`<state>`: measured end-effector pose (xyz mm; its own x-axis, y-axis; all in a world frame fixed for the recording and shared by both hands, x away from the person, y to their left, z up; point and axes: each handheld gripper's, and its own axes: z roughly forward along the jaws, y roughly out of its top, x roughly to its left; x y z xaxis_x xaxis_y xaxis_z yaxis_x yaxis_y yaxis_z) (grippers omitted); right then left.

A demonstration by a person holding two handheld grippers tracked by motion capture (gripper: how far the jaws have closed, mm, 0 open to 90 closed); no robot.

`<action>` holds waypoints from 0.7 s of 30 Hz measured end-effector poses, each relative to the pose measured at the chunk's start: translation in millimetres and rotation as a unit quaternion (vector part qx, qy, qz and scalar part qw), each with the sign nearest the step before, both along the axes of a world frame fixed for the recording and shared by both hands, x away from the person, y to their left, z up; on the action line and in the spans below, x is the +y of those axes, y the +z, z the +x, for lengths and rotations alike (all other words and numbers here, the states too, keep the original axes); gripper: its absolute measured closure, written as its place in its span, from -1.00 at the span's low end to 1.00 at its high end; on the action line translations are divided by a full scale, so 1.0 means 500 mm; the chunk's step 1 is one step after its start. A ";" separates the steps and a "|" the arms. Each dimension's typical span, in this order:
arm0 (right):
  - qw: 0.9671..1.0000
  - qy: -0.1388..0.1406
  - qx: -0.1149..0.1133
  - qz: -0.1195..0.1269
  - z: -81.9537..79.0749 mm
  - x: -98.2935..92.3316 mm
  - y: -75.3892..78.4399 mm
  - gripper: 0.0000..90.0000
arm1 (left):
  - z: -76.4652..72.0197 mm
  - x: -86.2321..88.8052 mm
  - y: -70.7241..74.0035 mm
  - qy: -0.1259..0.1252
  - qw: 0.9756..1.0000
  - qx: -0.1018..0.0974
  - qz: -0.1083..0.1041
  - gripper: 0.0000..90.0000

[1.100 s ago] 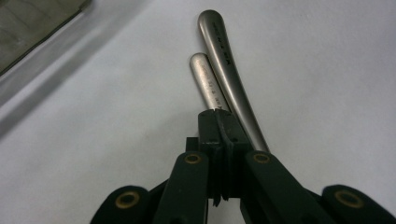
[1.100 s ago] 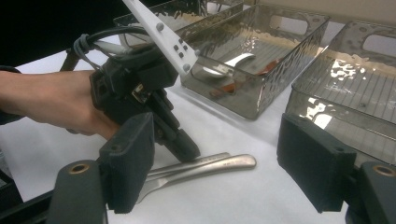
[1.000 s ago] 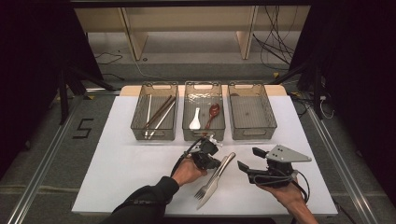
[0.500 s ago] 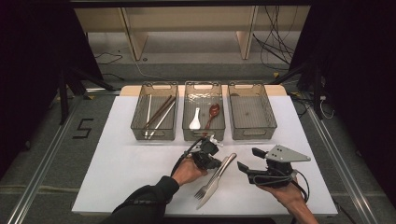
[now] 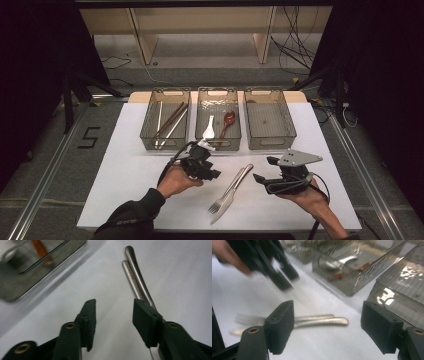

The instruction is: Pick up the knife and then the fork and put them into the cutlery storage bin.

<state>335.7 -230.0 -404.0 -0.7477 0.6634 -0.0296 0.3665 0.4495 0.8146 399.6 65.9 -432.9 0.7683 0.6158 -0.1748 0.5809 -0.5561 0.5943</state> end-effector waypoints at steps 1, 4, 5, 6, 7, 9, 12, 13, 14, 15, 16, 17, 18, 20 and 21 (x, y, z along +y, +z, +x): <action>1.000 0.007 0.004 -0.013 0.008 0.001 -0.002 -0.38 | -0.005 0.013 0.005 0.005 1.000 -0.003 0.000 0.03; 0.999 0.026 0.020 -0.038 0.038 0.004 -0.009 -0.38 | -0.019 0.051 0.019 0.021 1.000 -0.011 -0.009 -0.11; 0.998 0.031 0.025 -0.045 0.046 0.006 -0.012 -0.38 | -0.023 0.062 0.023 0.027 0.999 -0.015 -0.013 -0.14; 0.997 0.038 0.030 -0.052 0.054 0.009 -0.015 -0.38 | -0.027 0.071 0.026 0.031 0.999 -0.017 -0.017 -0.17; 0.997 0.043 0.030 -0.061 0.061 0.013 -0.018 -0.38 | -0.030 0.078 0.028 0.035 0.999 -0.019 -0.018 -0.20; 0.995 0.054 0.034 -0.074 0.074 0.021 -0.021 -0.38 | -0.037 0.089 0.032 0.040 0.999 -0.025 -0.018 -0.26; 0.993 0.066 0.042 -0.086 0.093 0.035 -0.028 -0.38 | -0.050 0.098 0.038 0.044 0.998 -0.034 -0.022 -0.32; 0.993 0.066 0.046 -0.090 0.100 0.040 -0.032 -0.38 | -0.055 0.100 0.040 0.045 0.998 -0.036 -0.023 -0.34; 0.992 0.067 0.051 -0.092 0.108 0.045 -0.035 -0.38 | -0.059 0.102 0.043 0.046 0.998 -0.038 -0.023 -0.35; 0.992 0.065 0.056 -0.095 0.114 0.049 -0.040 -0.37 | -0.063 0.104 0.045 0.045 0.998 -0.041 -0.023 -0.37; 0.992 0.062 0.058 -0.098 0.121 0.054 -0.044 -0.34 | -0.067 0.107 0.046 0.047 0.998 -0.043 -0.025 -0.38; 0.991 0.057 0.063 -0.103 0.126 0.059 -0.048 -0.29 | -0.071 0.109 0.048 0.047 0.998 -0.044 -0.025 -0.38; 0.991 0.052 0.065 -0.107 0.131 0.064 -0.052 -0.26 | -0.075 0.111 0.049 0.048 0.997 -0.046 -0.025 -0.40; 0.991 0.040 0.068 -0.110 0.140 0.072 -0.058 -0.12 | -0.082 0.116 0.051 0.051 0.997 -0.051 -0.025 -0.41; 0.991 0.031 0.067 -0.114 0.144 0.076 -0.061 0.00 | -0.085 0.119 0.051 0.053 0.997 -0.055 -0.026 -0.42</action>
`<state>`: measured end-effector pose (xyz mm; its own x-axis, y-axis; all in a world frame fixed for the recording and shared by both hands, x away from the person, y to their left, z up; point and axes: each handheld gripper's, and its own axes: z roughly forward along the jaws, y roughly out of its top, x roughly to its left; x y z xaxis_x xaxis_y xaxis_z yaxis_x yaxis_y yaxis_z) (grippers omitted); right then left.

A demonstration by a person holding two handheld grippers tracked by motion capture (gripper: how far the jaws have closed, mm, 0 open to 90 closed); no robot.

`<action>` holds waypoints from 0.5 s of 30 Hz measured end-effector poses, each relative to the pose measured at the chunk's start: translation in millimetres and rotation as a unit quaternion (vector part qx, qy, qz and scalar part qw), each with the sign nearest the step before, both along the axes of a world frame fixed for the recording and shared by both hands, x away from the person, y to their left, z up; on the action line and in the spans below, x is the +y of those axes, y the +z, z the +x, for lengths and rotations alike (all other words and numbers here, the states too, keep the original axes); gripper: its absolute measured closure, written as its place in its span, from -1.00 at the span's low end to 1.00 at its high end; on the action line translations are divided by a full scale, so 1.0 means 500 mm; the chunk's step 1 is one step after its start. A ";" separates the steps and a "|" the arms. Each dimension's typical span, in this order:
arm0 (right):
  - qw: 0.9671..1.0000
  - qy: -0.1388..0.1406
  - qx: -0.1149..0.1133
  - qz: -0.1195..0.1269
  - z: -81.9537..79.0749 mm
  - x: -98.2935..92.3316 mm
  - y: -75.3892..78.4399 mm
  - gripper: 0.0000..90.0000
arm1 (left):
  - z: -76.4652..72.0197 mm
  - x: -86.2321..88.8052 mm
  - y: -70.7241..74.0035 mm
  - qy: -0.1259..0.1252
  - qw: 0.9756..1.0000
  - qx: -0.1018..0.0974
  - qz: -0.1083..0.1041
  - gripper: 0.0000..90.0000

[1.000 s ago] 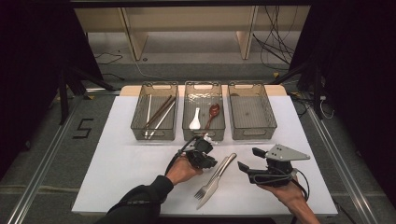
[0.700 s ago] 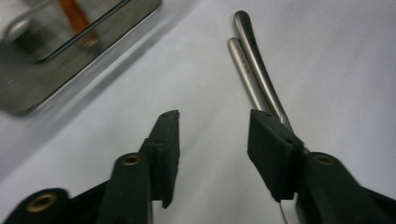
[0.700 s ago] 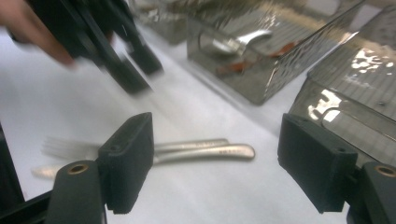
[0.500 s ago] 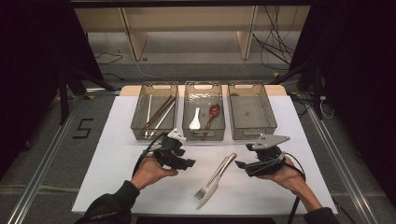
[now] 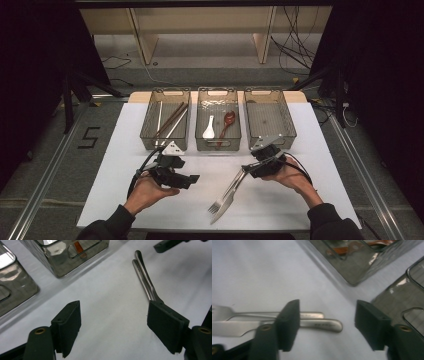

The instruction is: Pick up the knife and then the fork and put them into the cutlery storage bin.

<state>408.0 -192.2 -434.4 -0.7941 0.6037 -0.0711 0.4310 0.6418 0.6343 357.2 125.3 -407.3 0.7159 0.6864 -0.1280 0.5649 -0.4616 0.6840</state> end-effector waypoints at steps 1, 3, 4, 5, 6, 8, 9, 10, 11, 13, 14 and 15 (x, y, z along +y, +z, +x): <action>1.000 -0.005 0.003 -0.003 0.004 0.003 -0.003 0.08 | -0.003 0.003 0.000 0.002 1.000 -0.001 -0.002 -0.42; 1.000 -0.016 0.004 -0.008 0.012 0.009 -0.011 0.28 | -0.008 0.008 0.000 0.002 1.000 -0.001 -0.003 -0.43; 1.000 -0.023 0.006 -0.010 0.017 0.012 -0.014 0.35 | -0.011 0.010 -0.001 0.005 1.000 -0.003 -0.004 -0.44; 1.000 -0.025 0.009 -0.012 0.020 0.015 -0.017 0.45 | -0.013 0.012 -0.001 0.007 1.000 -0.005 -0.007 -0.44; 0.999 -0.029 0.012 -0.011 0.024 0.018 -0.021 0.52 | -0.015 0.014 -0.001 0.007 1.000 -0.005 -0.008 -0.44; 0.999 -0.037 0.021 -0.012 0.031 0.022 -0.030 0.66 | -0.018 0.018 -0.002 0.010 1.000 -0.007 -0.010 -0.44; 0.999 -0.038 0.025 -0.016 0.035 0.024 -0.035 0.71 | -0.019 0.020 -0.004 0.012 1.000 -0.005 -0.012 -0.45; 0.999 -0.042 0.029 -0.019 0.038 0.025 -0.040 0.78 | -0.019 0.020 -0.005 0.012 1.000 -0.003 -0.010 -0.45; 0.998 -0.044 0.033 -0.020 0.041 0.026 -0.045 0.83 | -0.020 0.019 -0.006 0.013 1.000 -0.006 -0.010 -0.45; 0.998 -0.048 0.040 -0.028 0.046 0.026 -0.053 0.92 | -0.021 0.019 -0.006 0.013 1.000 -0.007 -0.012 -0.45; 0.997 -0.050 0.043 -0.031 0.049 0.026 -0.056 0.95 | -0.021 0.018 -0.006 0.013 1.000 -0.007 -0.011 -0.45; 0.997 -0.050 0.045 -0.034 0.050 0.026 -0.060 0.98 | -0.021 0.018 -0.007 0.012 1.000 -0.007 -0.010 -0.45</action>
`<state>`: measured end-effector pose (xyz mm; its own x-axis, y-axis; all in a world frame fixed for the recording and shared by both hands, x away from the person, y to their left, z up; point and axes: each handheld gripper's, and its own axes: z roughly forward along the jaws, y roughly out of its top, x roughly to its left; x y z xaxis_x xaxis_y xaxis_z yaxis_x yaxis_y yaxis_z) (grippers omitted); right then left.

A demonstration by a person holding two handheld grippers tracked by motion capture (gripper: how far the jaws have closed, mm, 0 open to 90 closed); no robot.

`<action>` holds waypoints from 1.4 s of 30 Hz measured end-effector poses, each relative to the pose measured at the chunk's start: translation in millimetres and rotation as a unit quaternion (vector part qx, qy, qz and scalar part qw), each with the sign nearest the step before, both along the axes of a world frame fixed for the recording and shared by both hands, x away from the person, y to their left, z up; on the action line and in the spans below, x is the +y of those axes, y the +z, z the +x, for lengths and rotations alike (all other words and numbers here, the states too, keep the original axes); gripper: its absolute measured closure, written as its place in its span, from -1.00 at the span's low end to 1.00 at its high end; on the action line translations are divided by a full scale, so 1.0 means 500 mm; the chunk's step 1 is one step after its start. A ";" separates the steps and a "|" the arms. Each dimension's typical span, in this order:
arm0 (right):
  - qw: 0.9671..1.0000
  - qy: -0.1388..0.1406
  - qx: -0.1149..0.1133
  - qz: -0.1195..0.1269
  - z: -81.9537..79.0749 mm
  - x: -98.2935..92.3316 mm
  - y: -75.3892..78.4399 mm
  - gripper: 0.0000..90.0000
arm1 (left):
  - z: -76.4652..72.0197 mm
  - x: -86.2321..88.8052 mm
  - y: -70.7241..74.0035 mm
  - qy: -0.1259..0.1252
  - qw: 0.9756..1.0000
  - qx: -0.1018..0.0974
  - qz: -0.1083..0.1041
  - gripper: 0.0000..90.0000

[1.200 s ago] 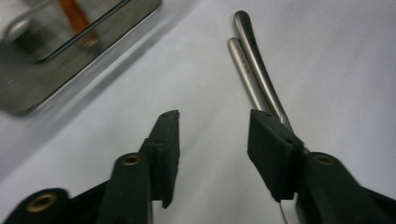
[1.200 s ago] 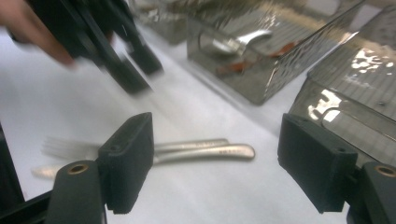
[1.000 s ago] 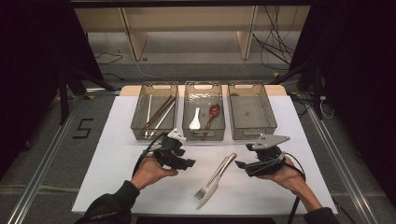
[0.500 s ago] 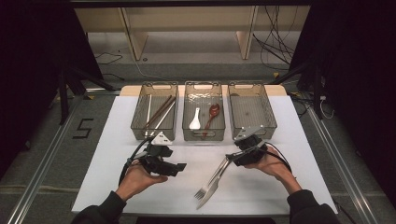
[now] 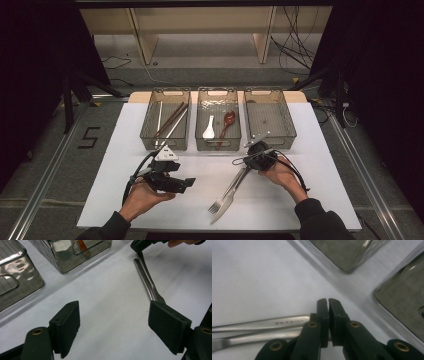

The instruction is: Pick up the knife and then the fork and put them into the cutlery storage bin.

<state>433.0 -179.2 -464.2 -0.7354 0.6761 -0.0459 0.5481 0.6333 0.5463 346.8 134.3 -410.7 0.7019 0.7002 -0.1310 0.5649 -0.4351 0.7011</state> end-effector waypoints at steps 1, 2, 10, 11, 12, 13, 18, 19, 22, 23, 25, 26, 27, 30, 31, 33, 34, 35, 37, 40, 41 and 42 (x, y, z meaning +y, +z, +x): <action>1.000 0.000 0.002 -0.004 0.001 0.000 -0.004 1.00 | 0.000 0.000 0.000 -0.002 1.000 0.001 0.003 -0.45; 1.000 0.000 0.003 -0.006 0.002 0.000 -0.007 1.00 | 0.000 0.000 -0.001 -0.002 1.000 0.000 0.004 -0.45; 0.999 -0.004 0.027 -0.024 -0.006 -0.007 -0.006 1.00 | 0.002 0.004 0.000 0.005 1.000 -0.001 0.002 -0.44; 0.999 -0.003 0.032 -0.025 -0.009 -0.012 -0.005 1.00 | 0.002 0.006 0.000 0.004 1.000 -0.002 0.004 -0.45; 0.999 -0.003 0.039 -0.028 -0.013 -0.016 -0.004 1.00 | 0.002 0.006 -0.001 0.006 1.000 -0.002 0.002 -0.45; 0.999 -0.005 0.043 -0.030 -0.019 -0.021 -0.003 1.00 | 0.002 0.007 0.000 0.007 1.000 -0.001 0.002 -0.45; 0.998 -0.005 0.057 -0.038 -0.057 -0.048 0.001 1.00 | 0.002 0.009 0.000 0.009 1.000 -0.001 0.003 -0.45; 0.998 -0.005 0.059 -0.038 -0.067 -0.053 0.001 1.00 | 0.003 0.008 0.000 0.009 1.000 -0.002 0.003 -0.45; 0.997 -0.001 0.065 -0.036 -0.092 -0.067 0.002 1.00 | 0.003 0.007 0.000 0.007 1.000 -0.002 0.004 -0.45; 0.997 0.001 0.064 -0.035 -0.099 -0.071 0.002 1.00 | 0.003 0.007 0.000 0.007 1.000 -0.002 0.004 -0.45; 0.997 0.002 0.066 -0.034 -0.109 -0.076 0.004 1.00 | 0.004 0.008 0.000 0.007 1.000 -0.002 0.005 -0.45; 0.997 0.003 0.068 -0.032 -0.113 -0.078 0.005 1.00 | 0.005 0.009 0.000 0.008 1.000 -0.003 0.005 -0.45; 0.997 0.003 0.066 -0.032 -0.115 -0.080 0.005 1.00 | 0.005 0.010 0.000 0.009 1.000 -0.002 0.005 -0.45; 0.997 0.003 0.069 -0.033 -0.117 -0.082 0.006 1.00 | 0.006 0.012 0.001 0.011 1.000 -0.004 0.002 -0.45; 0.997 0.006 0.068 -0.035 -0.117 -0.081 0.008 0.97 | 0.007 0.013 0.001 0.011 1.000 -0.006 0.002 -0.45; 0.998 0.022 0.057 -0.028 -0.119 -0.078 0.017 0.79 | 0.007 0.014 0.002 0.013 1.000 -0.007 -0.001 -0.46; 0.998 0.035 0.051 -0.023 -0.120 -0.075 0.024 0.65 | 0.007 0.015 0.002 0.014 1.000 -0.008 -0.003 -0.46; 0.998 0.045 0.046 -0.024 -0.122 -0.070 0.032 0.51 | 0.007 0.016 0.003 0.016 1.000 -0.009 -0.005 -0.47; 0.996 0.069 0.045 -0.025 -0.126 -0.056 0.042 0.28 | 0.007 0.016 0.004 0.017 1.000 -0.009 -0.008 -0.49; 0.994 0.094 0.046 -0.036 -0.133 -0.032 0.047 0.01 | 0.006 0.017 0.006 0.012 1.000 -0.011 -0.013 -0.51; 0.993 0.104 0.049 -0.038 -0.133 -0.025 0.046 -0.02 | 0.005 0.017 0.007 0.012 1.000 -0.012 -0.015 -0.52; 0.992 0.109 0.052 -0.045 -0.133 -0.019 0.045 -0.05 | 0.004 0.017 0.008 0.014 1.000 -0.015 -0.018 -0.52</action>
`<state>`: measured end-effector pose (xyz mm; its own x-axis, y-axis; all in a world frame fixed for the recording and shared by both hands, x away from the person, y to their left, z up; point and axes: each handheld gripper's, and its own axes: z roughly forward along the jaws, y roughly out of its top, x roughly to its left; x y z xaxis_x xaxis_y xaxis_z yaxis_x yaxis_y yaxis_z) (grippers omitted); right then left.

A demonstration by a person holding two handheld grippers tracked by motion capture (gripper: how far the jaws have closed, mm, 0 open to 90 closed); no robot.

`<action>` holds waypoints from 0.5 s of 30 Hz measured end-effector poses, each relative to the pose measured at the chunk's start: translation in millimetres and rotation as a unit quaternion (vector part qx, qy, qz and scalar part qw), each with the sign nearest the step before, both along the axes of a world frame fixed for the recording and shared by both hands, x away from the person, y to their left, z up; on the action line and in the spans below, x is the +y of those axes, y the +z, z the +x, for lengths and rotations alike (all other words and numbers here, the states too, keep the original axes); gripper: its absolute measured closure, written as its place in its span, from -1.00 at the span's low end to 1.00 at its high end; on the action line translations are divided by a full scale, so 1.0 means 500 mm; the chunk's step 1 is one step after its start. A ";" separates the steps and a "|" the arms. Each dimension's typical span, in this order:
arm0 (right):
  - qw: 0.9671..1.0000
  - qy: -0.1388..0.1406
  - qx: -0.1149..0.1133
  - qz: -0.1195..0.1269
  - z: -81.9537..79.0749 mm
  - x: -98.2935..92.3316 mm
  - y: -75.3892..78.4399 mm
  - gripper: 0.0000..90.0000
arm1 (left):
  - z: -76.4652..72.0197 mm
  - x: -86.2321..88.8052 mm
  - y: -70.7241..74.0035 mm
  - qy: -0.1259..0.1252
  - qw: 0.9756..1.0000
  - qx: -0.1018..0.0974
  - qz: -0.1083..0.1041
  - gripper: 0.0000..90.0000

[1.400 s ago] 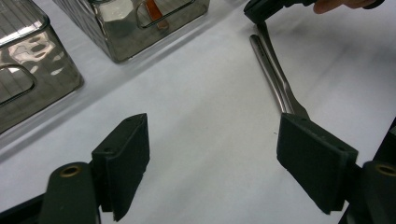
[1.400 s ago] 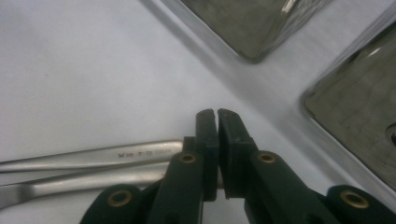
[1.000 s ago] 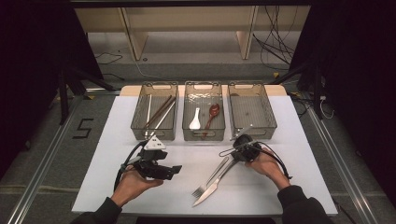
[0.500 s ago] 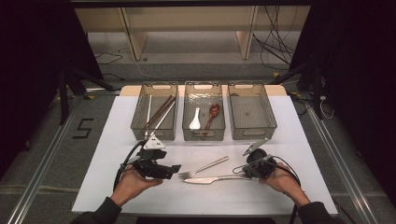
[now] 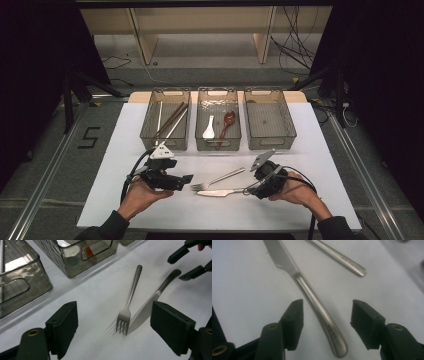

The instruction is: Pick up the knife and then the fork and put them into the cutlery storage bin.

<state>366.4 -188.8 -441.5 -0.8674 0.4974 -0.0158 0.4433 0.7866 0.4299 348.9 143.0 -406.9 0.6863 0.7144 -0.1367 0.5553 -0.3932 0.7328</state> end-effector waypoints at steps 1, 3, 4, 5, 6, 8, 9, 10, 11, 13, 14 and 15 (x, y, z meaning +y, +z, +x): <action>1.000 0.007 -0.002 -0.009 0.000 0.005 -0.002 -0.07 | -0.001 0.002 0.001 -0.001 1.000 -0.002 -0.001 -0.53; 1.000 0.011 0.004 -0.018 0.001 0.017 -0.006 -0.08 | -0.002 0.005 0.004 0.001 1.000 -0.005 -0.006 -0.53; 1.000 0.016 0.002 -0.023 0.002 0.021 -0.008 -0.08 | -0.002 0.007 0.005 0.003 1.000 -0.006 -0.007 -0.54; 0.999 0.022 0.005 -0.028 0.004 0.025 -0.009 -0.08 | -0.003 0.008 0.005 0.004 1.000 -0.006 -0.009 -0.54; 0.999 0.026 0.006 -0.033 0.005 0.029 -0.011 -0.08 | -0.003 0.010 0.006 0.005 1.000 -0.007 -0.011 -0.55; 0.999 0.030 0.010 -0.041 0.008 0.039 -0.015 -0.06 | -0.003 0.011 0.006 0.006 1.000 -0.008 -0.013 -0.55; 0.999 0.032 0.011 -0.042 0.009 0.044 -0.018 -0.05 | -0.004 0.011 0.007 0.006 1.000 -0.009 -0.014 -0.56; 0.998 0.033 0.012 -0.045 0.010 0.048 -0.020 -0.04 | -0.004 0.011 0.007 0.005 1.000 -0.010 -0.014 -0.56; 0.998 0.036 0.013 -0.048 0.012 0.052 -0.022 -0.03 | -0.004 0.012 0.007 0.005 1.000 -0.011 -0.015 -0.56; 0.998 0.036 0.019 -0.053 0.013 0.058 -0.023 0.02 | -0.005 0.012 0.008 0.006 1.000 -0.012 -0.019 -0.56; 0.997 0.046 0.016 -0.055 0.016 0.059 -0.025 0.04 | -0.006 0.012 0.008 0.006 1.000 -0.013 -0.020 -0.56; 0.998 0.040 0.020 -0.054 0.016 0.062 -0.026 0.05 | -0.006 0.013 0.008 0.007 1.000 -0.015 -0.020 -0.56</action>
